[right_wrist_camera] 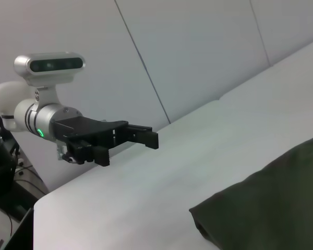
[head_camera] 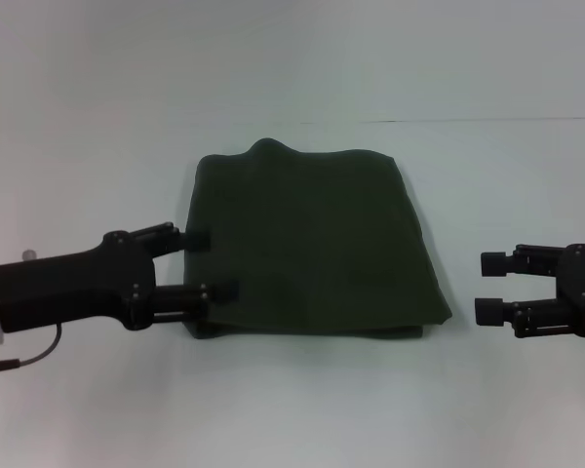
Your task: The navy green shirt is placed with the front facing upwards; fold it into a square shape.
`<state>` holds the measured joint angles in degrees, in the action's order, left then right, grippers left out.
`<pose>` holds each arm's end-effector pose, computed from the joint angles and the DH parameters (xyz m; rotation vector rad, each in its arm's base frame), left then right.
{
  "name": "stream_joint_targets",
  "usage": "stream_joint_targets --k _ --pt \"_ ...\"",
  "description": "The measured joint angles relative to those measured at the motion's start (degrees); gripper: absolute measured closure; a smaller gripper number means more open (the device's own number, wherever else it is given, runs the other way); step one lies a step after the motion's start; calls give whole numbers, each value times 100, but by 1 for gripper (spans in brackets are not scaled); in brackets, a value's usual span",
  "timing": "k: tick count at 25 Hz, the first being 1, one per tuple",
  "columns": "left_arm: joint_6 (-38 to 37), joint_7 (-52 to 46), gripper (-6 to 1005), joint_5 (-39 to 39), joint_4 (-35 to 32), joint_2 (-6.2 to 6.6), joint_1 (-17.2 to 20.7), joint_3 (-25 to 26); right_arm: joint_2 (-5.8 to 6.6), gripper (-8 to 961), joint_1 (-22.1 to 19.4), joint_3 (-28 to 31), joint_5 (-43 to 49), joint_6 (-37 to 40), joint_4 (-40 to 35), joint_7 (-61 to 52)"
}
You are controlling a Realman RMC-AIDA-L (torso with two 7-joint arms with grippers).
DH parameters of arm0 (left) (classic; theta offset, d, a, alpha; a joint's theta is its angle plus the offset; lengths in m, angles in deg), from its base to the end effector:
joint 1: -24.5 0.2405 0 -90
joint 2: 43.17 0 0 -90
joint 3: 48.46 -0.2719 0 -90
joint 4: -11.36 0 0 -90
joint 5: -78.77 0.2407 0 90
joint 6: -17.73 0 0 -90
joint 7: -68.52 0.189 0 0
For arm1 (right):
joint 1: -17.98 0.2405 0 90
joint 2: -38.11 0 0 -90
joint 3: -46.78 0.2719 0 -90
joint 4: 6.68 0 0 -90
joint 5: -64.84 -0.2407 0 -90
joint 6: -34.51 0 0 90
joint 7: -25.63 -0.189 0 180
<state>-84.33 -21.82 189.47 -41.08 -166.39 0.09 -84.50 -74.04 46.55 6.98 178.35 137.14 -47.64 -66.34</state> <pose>-0.2507 0.3446 -0.0082 -2.7024 -0.7022 -0.9220 0.2810 0.3557 0.0162 -2.8242 0.8131 0.7377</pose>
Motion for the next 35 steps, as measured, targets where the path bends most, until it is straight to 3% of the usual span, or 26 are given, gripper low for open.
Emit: stream_joint_targets --k 35 --pt "-72 -159 95 374 32 -1 -48 -140 -52 38 206 -29 479 -24 46 -126"
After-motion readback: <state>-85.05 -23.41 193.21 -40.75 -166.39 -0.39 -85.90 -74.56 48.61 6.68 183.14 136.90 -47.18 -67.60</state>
